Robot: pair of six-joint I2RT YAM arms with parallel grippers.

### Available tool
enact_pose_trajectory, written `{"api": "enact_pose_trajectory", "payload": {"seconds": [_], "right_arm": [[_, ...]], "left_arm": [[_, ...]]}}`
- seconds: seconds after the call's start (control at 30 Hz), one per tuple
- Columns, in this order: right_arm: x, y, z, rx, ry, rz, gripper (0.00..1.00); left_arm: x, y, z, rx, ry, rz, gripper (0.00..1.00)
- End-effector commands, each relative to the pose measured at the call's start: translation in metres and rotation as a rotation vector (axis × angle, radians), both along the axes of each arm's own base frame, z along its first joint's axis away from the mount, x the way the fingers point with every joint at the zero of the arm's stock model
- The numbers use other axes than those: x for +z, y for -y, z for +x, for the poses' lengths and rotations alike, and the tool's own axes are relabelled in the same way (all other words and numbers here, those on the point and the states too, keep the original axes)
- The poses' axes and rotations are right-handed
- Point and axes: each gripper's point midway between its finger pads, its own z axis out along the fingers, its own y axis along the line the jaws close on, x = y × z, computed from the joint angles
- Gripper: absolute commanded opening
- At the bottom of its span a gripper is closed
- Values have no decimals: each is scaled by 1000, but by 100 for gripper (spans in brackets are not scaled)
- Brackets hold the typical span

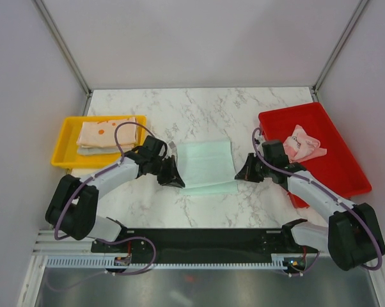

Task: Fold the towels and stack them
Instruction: Fold the towel

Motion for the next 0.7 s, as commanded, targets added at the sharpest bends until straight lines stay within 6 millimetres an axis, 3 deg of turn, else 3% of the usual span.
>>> {"api": "enact_pose_trajectory", "payload": {"seconds": [0.0,0.4,0.67], "right_arm": [[-2,-2,6,-9,50,-5,0],[-35,4,-13,11,26,-76,0],[-51,7,-18,14,12,-88,0]], "left_arm": [[-8,5,-3,1,-11,0,2],[-46,-8,-10,17,-66,101,3],[-48,-2,-20,4,-84,82,15]]}}
